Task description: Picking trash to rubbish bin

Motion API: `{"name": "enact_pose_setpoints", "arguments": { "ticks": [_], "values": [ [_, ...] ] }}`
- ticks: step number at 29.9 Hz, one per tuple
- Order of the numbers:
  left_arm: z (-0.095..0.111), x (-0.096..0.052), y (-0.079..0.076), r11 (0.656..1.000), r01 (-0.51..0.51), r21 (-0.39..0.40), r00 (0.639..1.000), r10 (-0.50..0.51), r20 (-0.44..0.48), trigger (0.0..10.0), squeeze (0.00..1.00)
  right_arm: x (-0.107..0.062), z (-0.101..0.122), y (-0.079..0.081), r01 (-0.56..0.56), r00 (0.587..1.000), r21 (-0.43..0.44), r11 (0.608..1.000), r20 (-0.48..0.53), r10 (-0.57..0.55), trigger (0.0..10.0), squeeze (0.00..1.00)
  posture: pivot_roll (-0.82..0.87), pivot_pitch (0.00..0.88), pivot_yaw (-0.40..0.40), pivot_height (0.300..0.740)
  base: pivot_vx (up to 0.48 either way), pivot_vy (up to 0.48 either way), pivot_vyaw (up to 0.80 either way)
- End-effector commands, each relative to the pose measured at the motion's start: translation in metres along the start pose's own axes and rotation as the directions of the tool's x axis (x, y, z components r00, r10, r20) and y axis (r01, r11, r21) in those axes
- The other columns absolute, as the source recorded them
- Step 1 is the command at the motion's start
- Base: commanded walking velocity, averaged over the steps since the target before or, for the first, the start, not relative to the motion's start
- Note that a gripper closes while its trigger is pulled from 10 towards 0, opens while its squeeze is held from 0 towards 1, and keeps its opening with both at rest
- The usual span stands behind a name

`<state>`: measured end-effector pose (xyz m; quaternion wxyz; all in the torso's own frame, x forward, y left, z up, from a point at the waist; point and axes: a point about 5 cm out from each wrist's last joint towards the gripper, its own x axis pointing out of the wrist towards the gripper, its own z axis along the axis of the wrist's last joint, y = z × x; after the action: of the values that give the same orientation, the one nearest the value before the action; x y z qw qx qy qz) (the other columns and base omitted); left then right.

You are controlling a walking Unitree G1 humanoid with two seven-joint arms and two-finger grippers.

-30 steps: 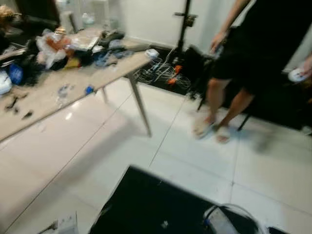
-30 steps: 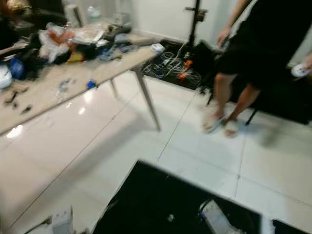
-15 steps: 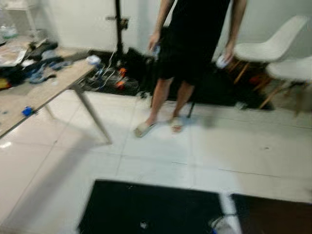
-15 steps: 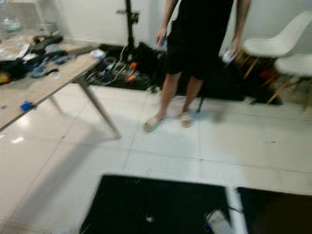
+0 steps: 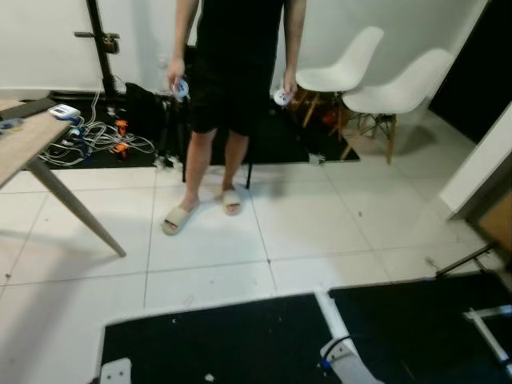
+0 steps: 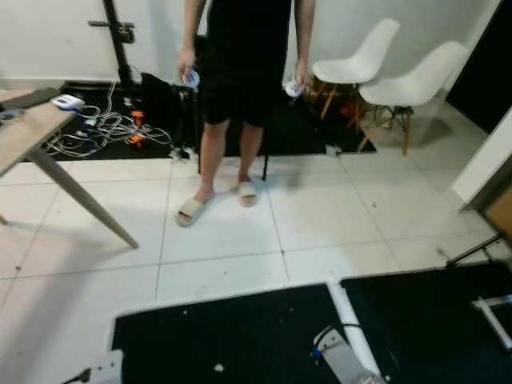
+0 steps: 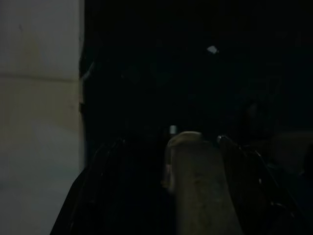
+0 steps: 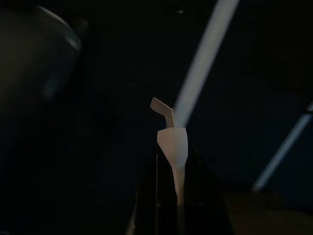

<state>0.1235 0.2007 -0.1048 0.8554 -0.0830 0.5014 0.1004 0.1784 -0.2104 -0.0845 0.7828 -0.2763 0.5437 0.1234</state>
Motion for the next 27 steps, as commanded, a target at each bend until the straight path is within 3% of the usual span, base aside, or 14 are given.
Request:
{"name": "enact_pose_setpoints", "arguments": {
  "ticks": [1,5,23,27],
  "values": [
    [-0.004,0.0,-0.005,0.999,0.02,0.029,1.0,-0.02,-0.016,10.0,0.0,0.0,-0.007,-0.003,0.011,1.0,0.011,1.0,-0.019,-0.011,10.0,0.0,0.0,0.0,0.003,0.74,0.0,0.0,-0.78],
    [-0.011,-0.002,-0.001,0.999,0.012,0.039,0.999,-0.011,-0.037,10.0,0.0,0.0,-0.013,0.001,0.002,0.999,0.059,0.998,-0.038,0.0,10.0,0.0,-0.01,0.008,0.012,0.74,0.0,0.0,-0.78],
    [-0.011,-0.002,-0.003,0.998,0.037,0.056,0.998,-0.034,-0.044,10.0,0.0,0.0,-0.019,0.002,0.003,0.999,0.072,0.997,-0.051,0.0,10.0,0.0,-0.01,0.019,0.024,0.74,0.0,0.0,-0.78],
    [-0.011,-0.002,-0.003,0.997,0.039,0.06,0.998,-0.037,-0.045,10.0,0.0,0.0,-0.016,0.002,0.005,1.0,0.116,0.993,-0.03,-0.001,10.0,0.0,-0.02,0.018,0.03,0.74,0.0,0.0,-0.78]
  ]
}}
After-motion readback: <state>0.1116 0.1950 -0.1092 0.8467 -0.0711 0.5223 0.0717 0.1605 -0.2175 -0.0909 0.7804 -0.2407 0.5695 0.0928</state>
